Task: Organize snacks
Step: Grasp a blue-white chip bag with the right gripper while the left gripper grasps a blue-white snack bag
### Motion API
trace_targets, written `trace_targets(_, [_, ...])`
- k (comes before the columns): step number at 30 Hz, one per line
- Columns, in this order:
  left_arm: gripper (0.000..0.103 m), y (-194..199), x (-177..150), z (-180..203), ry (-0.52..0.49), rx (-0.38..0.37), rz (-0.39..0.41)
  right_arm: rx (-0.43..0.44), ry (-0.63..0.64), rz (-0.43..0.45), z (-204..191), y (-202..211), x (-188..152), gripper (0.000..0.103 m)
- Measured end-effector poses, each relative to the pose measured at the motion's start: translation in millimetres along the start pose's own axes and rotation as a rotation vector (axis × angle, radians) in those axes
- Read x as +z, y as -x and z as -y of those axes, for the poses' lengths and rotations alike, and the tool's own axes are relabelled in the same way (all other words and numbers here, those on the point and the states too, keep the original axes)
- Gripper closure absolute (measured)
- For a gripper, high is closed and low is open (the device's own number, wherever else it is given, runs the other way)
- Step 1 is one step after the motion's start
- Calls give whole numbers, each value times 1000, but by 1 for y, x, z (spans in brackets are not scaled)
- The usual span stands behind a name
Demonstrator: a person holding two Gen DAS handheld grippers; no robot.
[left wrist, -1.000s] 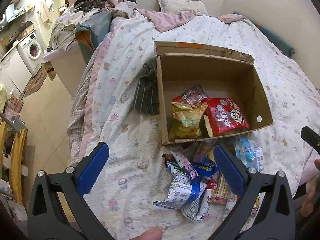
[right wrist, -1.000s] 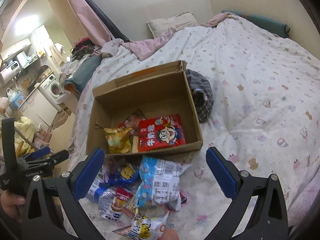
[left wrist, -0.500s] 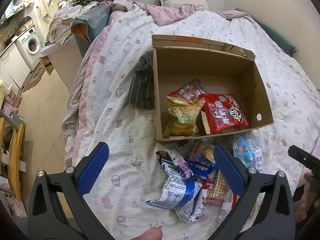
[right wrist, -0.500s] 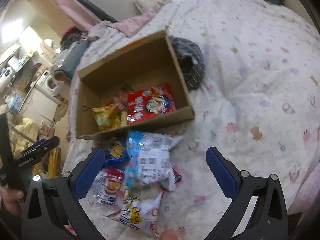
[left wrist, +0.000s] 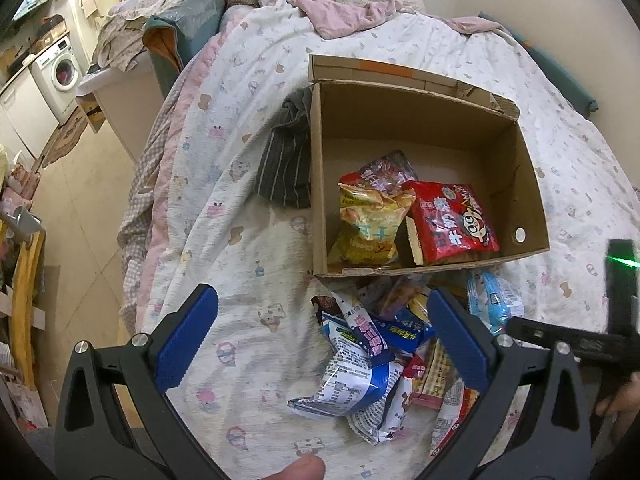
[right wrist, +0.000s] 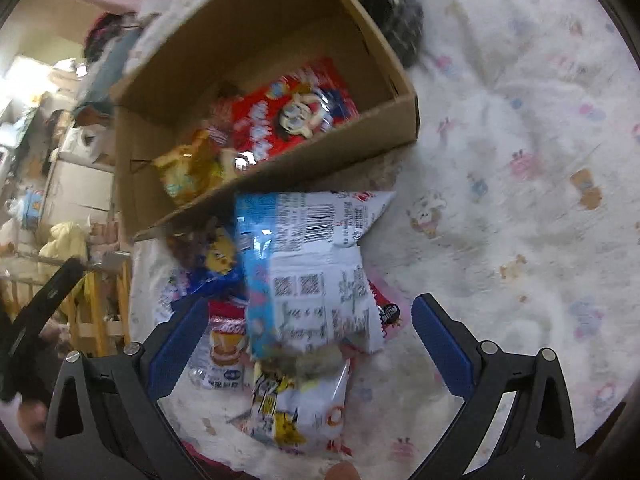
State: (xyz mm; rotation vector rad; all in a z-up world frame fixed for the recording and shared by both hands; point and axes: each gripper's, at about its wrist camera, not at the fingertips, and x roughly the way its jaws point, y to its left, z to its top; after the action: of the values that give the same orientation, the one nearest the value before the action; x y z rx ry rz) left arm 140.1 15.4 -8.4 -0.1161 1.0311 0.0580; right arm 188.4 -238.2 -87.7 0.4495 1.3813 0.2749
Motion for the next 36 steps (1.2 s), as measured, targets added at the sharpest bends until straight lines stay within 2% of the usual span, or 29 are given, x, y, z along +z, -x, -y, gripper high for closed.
trace_targets(6, [0,-1,1,-5,14,0,-15,-56,-1,-107,-8,-39,10,0])
trace_targets(8, [0,-2,1,-8,22,5,-19,-97,30,-108,-14,-46,11,0])
trace_targets(10, [0,-4,1,-12,30,10,-27,-129,59,-119,-19,-54,10,8])
trace_targets(11, [0,-5,1,-14,35,10,-32,-142,67,-118,-19,-57,9,20])
trace_targets(13, [0,-10,1,-19,37,17,-51,-150,79,-110,-19,-56,7,27])
trace_targets(16, [0,-16,4,-28,55,25,-80,-130,84,-93,-17,-47,5,36])
trace_targets(19, [0,-27,3,-36,49,50,-129,-98,90,-61,-13,-30,2,38])
trace_targets(21, [0,-34,-2,-36,35,37,-171,-77,89,-39,-9,-17,-1,39])
trace_targets(23, [0,-44,-10,-30,-9,2,-232,-35,77,-18,-3,-4,-5,39])
trace_targets(27, [0,-55,-27,-9,-122,-4,-279,55,68,59,11,33,-16,39])
trace_targets(31, [4,-60,-40,16,-215,-50,-316,137,57,88,17,52,-22,39])
trace_targets(36, [7,-76,-58,42,-315,-33,-374,137,45,87,17,51,-22,38])
